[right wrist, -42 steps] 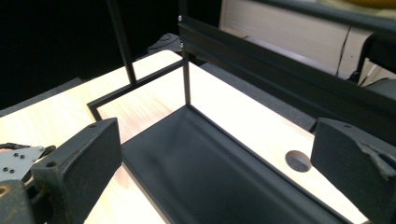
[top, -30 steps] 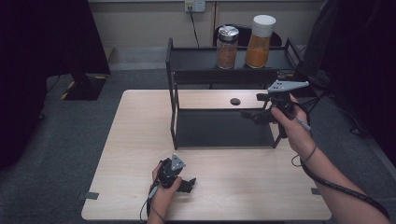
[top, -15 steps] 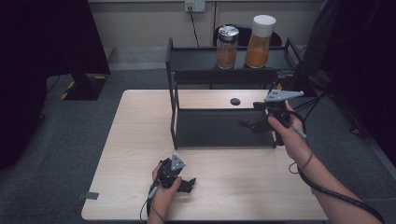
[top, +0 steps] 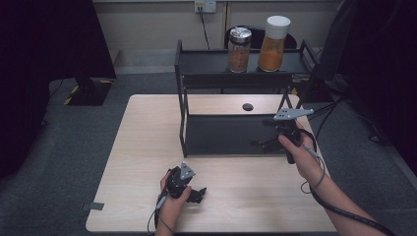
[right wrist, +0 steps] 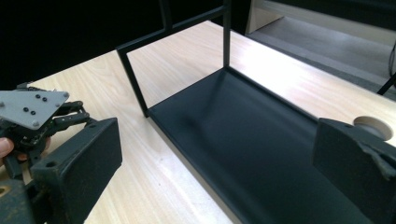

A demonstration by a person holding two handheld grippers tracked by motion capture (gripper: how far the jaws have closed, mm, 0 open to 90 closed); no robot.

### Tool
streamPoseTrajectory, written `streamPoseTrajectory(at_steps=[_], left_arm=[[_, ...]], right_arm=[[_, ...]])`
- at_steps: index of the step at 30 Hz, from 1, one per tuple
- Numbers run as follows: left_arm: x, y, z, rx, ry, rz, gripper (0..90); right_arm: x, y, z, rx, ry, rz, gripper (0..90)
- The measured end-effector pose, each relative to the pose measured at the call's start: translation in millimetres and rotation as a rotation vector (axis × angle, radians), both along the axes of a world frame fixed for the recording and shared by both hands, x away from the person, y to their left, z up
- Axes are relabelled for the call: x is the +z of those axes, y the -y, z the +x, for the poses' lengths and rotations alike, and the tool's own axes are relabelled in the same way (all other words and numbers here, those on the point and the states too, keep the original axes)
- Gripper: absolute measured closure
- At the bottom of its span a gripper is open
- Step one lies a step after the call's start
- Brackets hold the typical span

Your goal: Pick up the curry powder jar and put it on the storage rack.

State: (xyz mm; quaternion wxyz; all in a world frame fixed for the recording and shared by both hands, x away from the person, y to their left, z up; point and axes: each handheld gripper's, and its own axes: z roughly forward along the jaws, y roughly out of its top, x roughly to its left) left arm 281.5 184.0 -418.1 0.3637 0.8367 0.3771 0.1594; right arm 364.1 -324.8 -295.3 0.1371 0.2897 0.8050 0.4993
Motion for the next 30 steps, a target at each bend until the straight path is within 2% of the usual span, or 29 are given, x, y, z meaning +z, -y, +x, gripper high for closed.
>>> streamPoseTrajectory(at_steps=[6,30], left_arm=[[0.0,0.0,0.0,0.0,0.0,0.0,0.1],[-0.1,0.0,0.0,0.0,0.0,0.0,0.1]], right_arm=[[-13.4,0.2,-1.5,0.005,-0.015,0.013,1.1],[-60.9,2.2,-9.5,0.036,-0.06,-0.012,1.0]])
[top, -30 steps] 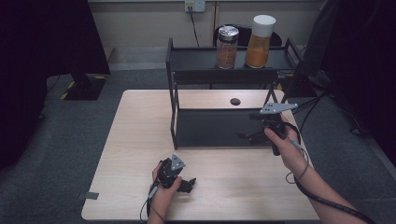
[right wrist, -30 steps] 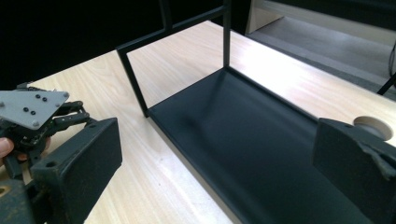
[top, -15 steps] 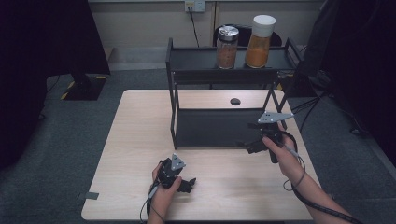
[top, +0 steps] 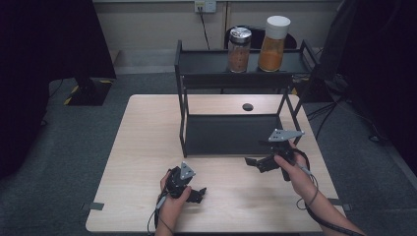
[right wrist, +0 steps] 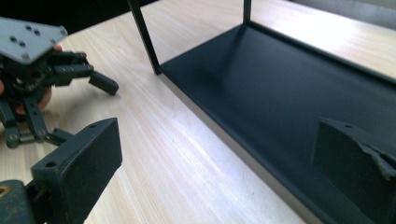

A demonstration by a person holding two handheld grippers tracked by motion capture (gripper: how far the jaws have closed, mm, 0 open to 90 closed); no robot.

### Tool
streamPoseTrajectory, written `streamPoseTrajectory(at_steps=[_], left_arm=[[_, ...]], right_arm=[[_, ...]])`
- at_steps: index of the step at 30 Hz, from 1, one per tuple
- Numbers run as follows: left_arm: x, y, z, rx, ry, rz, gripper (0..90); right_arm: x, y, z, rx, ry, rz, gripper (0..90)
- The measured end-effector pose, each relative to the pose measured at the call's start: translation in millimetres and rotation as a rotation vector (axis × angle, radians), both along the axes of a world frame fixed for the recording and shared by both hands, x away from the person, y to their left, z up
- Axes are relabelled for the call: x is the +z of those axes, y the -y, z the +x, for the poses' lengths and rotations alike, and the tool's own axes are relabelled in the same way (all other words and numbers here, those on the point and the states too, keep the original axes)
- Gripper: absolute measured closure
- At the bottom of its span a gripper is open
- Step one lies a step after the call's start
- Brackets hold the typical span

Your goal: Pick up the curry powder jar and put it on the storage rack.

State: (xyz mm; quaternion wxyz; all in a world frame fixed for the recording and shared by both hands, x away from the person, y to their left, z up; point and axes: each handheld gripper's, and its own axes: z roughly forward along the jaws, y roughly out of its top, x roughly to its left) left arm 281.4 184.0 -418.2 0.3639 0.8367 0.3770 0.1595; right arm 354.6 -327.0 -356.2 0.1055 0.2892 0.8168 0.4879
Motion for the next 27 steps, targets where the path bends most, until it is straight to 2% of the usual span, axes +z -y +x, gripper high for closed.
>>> streamPoseTrajectory(at_steps=[12,27], left_arm=[[0.0,0.0,0.0,0.0,0.0,0.0,0.1],[0.0,0.0,0.0,0.0,0.0,0.0,0.1]], right_arm=[[-26.3,4.4,-5.5,-0.003,-0.041,-0.033,1.1],[-43.4,13.0,-15.0,0.006,-0.057,-0.085,1.1]])
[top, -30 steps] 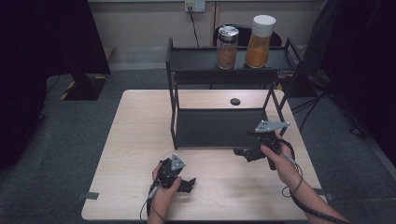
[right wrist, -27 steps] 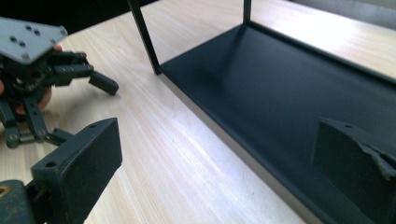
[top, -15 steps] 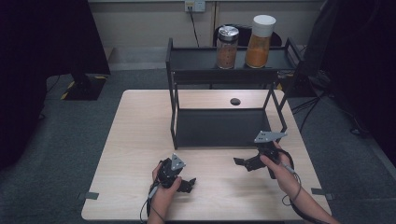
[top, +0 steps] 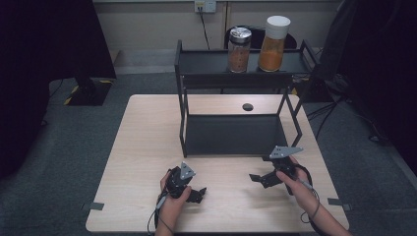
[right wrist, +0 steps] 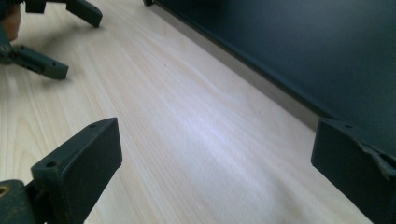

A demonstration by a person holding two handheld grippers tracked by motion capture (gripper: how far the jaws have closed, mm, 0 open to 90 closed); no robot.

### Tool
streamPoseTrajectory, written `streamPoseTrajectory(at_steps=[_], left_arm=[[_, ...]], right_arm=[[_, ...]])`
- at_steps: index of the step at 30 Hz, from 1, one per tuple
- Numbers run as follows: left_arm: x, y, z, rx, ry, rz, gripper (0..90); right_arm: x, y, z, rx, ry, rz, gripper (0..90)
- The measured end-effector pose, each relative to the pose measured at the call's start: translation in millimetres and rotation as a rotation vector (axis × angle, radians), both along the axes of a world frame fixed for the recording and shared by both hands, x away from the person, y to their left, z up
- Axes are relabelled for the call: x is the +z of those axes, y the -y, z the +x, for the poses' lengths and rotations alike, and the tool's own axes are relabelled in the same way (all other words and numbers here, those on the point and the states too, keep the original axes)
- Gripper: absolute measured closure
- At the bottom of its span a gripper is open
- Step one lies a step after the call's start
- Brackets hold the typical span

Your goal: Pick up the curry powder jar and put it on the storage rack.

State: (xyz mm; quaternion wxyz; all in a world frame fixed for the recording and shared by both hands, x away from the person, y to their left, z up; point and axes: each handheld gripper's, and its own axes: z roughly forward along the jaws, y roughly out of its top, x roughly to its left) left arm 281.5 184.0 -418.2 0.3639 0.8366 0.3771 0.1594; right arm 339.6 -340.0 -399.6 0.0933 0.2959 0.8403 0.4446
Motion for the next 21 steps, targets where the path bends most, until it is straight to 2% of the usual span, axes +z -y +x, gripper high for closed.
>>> streamPoseTrajectory(at_steps=[12,21], left_arm=[[0.0,0.0,0.0,0.0,0.0,0.0,0.1],[0.0,0.0,0.0,0.0,0.0,0.0,0.1]], right_arm=[[-7.9,10.6,-11.5,0.008,-0.005,-0.054,1.2],[-10.3,23.5,-21.0,-0.006,-0.009,-0.089,1.2]])
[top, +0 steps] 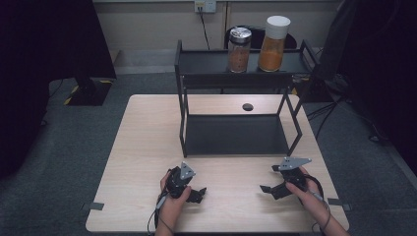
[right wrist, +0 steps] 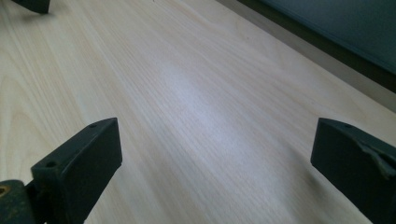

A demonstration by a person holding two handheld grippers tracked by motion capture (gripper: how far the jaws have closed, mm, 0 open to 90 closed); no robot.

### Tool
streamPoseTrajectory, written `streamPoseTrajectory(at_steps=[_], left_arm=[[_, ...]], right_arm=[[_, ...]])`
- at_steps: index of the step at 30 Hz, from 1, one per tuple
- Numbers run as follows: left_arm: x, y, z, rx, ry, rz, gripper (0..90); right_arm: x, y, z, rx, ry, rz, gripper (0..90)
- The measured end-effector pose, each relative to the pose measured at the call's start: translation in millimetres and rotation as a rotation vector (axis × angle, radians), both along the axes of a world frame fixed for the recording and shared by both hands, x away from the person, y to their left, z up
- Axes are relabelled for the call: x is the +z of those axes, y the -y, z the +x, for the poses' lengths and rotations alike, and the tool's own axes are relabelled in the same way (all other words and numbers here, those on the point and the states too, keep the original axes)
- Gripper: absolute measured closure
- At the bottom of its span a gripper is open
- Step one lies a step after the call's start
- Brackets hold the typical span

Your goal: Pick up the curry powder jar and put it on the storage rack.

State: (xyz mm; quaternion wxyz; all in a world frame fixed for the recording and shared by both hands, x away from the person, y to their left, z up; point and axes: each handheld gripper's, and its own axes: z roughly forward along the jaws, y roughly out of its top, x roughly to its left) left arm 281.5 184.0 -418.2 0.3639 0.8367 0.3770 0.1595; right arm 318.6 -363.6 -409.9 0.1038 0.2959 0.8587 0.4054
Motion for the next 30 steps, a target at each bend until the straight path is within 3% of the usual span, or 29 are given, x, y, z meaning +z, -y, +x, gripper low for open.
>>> streamPoseTrajectory(at_steps=[14,30], left_arm=[[0.0,0.0,0.0,0.0,0.0,0.0,0.1],[0.0,0.0,0.0,0.0,0.0,0.0,0.1]], right_arm=[[-0.8,4.2,-15.4,0.022,0.015,-0.08,1.2],[-0.5,23.3,-29.3,0.027,0.026,-0.098,0.0]])
